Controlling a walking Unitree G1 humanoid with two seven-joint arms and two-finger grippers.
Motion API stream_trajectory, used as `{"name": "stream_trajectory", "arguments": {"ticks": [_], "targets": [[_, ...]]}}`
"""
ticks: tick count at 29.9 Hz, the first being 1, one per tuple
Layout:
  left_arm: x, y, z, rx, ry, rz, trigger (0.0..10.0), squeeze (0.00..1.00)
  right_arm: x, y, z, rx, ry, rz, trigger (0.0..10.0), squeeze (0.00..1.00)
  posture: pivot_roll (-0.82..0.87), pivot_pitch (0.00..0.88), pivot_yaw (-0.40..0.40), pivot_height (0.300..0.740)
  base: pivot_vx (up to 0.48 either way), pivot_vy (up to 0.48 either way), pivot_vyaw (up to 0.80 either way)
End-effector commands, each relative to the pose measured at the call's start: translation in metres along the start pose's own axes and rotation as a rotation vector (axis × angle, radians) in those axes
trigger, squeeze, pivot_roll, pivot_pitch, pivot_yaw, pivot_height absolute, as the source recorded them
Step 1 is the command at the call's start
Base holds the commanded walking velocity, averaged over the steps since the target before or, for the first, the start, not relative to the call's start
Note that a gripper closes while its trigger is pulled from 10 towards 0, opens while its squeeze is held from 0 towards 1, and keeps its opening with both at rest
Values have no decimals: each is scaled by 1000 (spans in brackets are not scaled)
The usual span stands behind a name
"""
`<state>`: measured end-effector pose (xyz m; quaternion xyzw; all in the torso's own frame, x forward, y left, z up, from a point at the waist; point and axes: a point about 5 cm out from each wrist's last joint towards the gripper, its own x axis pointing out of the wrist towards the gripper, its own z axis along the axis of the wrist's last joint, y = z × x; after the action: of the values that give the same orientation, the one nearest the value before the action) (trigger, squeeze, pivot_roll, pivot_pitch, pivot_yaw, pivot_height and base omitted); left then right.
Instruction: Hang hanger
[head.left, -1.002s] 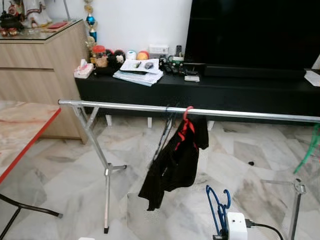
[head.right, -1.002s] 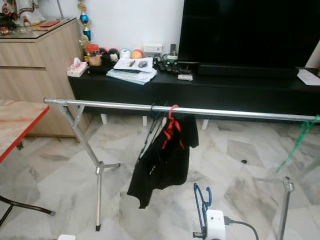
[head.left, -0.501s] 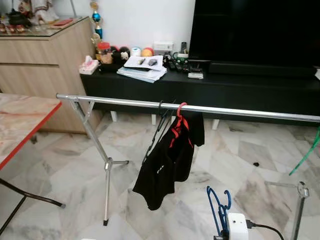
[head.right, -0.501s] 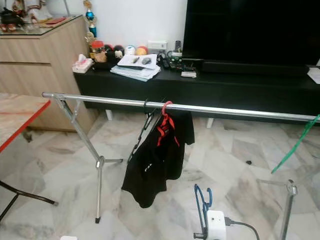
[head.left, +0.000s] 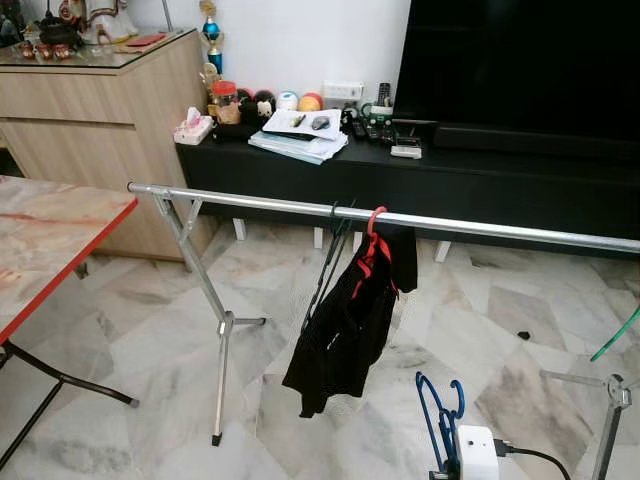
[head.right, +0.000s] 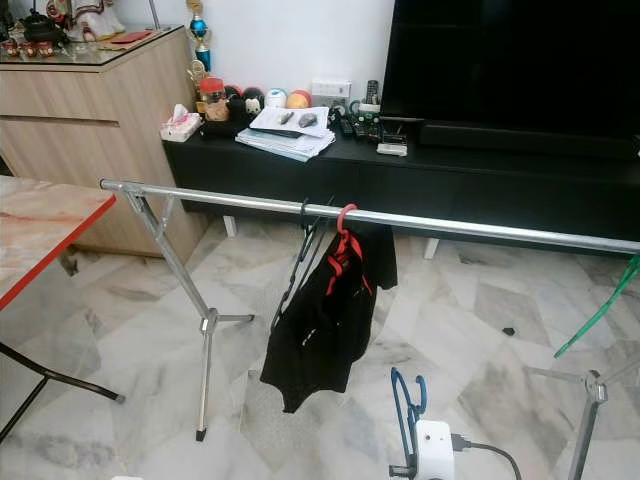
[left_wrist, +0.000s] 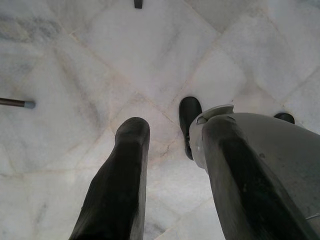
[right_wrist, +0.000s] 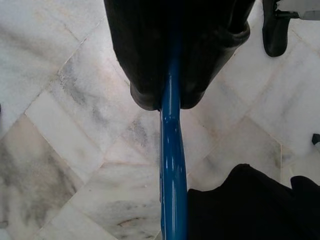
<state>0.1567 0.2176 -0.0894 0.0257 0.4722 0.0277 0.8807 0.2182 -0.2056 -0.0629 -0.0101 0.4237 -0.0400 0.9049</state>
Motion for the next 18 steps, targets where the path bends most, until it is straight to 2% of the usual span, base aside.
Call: {"name": "stream_trajectory", "arguments": {"ticks": [1,6,11,18], "targets": [[-1,-1,-4,-6,9,-3,10000,0,0,1,1,9,-4,-1,10000,0,33,32,-5,740,0,0,0],[0,-4,-5,-3,13,-8,10000,0,0,1,0,20,-2,-2,10000,0,33,33,-6,740,0,0,-248],[0,-4,-5,-2,13,-11,10000,0,0,1,1,22,-8,-1,10000,0,34,33,-6,740,0,0,-609],[0,-5,-4,2,11,-15,10000,0,0,2,2,22,-14,2,10000,0,33,32,-6,740,0,0,0]]}}
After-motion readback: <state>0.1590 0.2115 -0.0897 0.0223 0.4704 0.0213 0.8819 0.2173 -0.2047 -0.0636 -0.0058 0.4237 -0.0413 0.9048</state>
